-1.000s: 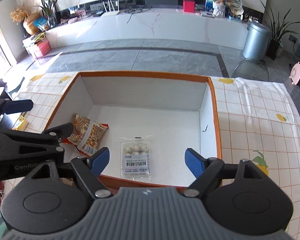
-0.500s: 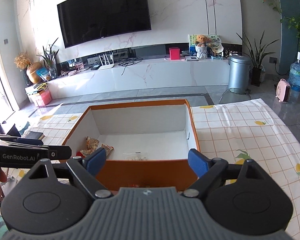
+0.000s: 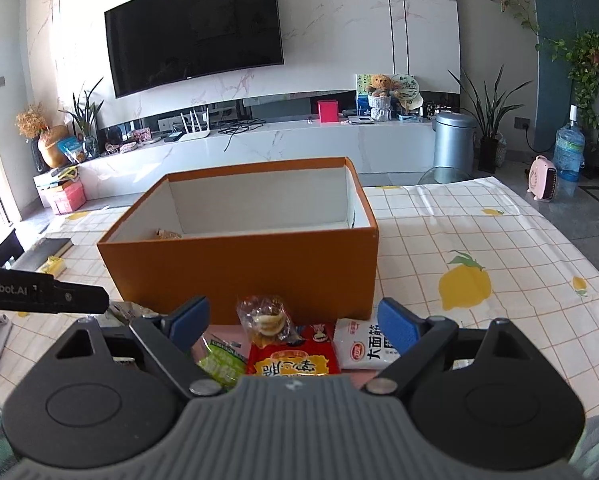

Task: Organize snacks
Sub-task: 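Withdraw both tools from the box back toward the snack pile, then grasp the white chip bag with left tool while right tool grasps the wrapped bun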

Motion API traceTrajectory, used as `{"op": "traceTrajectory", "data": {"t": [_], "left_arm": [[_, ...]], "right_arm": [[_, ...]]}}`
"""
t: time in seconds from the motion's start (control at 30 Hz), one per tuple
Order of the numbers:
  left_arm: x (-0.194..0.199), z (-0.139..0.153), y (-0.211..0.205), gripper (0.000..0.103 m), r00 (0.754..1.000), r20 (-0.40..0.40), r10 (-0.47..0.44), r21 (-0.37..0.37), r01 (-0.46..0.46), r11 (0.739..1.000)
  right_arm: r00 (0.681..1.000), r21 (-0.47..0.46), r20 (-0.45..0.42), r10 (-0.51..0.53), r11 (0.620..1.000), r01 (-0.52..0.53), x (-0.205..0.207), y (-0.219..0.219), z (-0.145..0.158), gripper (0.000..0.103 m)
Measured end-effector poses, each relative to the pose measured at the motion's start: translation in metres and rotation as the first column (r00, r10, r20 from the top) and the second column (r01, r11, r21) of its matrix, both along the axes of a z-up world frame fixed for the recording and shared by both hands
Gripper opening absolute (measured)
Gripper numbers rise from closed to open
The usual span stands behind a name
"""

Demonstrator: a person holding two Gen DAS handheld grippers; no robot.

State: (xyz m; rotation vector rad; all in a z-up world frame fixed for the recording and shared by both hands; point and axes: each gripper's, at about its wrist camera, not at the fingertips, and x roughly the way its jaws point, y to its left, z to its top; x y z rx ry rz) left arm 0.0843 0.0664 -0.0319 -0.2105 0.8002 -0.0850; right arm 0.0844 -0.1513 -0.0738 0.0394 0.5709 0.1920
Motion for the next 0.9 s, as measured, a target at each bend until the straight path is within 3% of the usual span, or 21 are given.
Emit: {"op": "traceTrajectory", "data": {"t": [0.33, 0.47, 0.63, 0.9], "left_arm": [[0.008, -0.028, 0.012, 0.095, 0.996, -0.028, 0.086, -0.031, -0.086, 0.996], [0.017, -0.039, 0.017, 0.095, 0.991, -0.04, 0.124, -0.026, -0.125, 0.992], [0.023, -0.048, 0.016, 0.095, 0.989, -0.016, 0.15, 0.027, -0.149, 0.988], [0.028, -0.054, 0.007, 0.092, 0.991, 0.038, 0.128, 0.135, -0.132, 0.982]], "right_arm": [[0.999, -0.024, -0.041, 0.021, 0.999, -0.022, 0.017, 0.01, -0.025, 0.087], [0.998, -0.023, -0.052, 0.042, 0.999, -0.043, 0.028, 0.018, -0.03, 0.082], [0.997, -0.035, -0.058, 0.06, 0.997, -0.062, 0.042, 0.027, -0.04, 0.073], [0.995, -0.043, -0.059, 0.084, 0.995, -0.087, 0.06, 0.04, -0.052, 0.068]]}}
